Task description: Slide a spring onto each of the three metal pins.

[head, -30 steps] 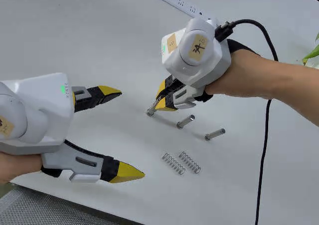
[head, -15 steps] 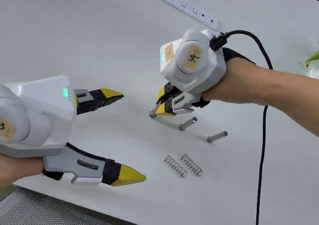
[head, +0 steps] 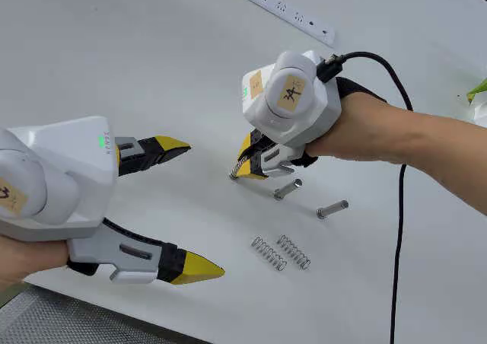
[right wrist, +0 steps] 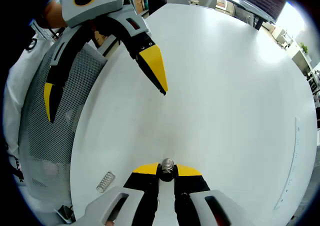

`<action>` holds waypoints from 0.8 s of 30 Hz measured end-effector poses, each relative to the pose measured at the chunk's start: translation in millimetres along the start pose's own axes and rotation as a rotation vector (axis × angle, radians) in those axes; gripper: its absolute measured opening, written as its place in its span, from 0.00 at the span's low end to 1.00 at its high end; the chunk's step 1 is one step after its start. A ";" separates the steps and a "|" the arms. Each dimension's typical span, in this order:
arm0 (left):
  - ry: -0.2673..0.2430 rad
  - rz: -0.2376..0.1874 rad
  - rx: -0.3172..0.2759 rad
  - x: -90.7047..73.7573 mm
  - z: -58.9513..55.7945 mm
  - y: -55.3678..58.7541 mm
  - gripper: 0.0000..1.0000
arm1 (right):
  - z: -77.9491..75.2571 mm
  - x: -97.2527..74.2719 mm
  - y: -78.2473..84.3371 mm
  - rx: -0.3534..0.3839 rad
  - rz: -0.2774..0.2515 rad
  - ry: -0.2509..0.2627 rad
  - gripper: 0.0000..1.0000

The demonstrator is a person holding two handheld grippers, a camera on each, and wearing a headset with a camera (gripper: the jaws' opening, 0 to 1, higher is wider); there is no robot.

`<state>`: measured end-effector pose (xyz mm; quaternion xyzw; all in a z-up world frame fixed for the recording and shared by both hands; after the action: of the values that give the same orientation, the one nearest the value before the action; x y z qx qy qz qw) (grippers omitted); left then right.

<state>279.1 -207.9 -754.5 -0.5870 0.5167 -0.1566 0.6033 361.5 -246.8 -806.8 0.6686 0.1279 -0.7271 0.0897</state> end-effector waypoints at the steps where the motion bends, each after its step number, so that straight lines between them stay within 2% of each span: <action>1: 0.000 0.000 0.000 0.0 0.0 0.0 0.91 | -0.1 0.0 -0.3 0.001 -0.001 -0.001 0.07; 24: -0.002 -0.001 -0.003 0.4 1.0 0.2 0.90 | 1.3 -0.1 -2.0 0.010 -0.019 -0.008 0.12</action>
<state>280.0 -207.6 -755.1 -0.5883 0.5162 -0.1554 0.6027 359.7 -245.3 -806.5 0.6648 0.1303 -0.7312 0.0800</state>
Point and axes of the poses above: the centre of the closed fingertips' face, and the gripper's own axes: x roughly forward along the fingers, z roughly to its left, y roughly out of its underside, the point moved 2 cm from there along -x, roughly backward along the fingers, and after that the axes turned 10 degrees about z, right-handed, at the moved point
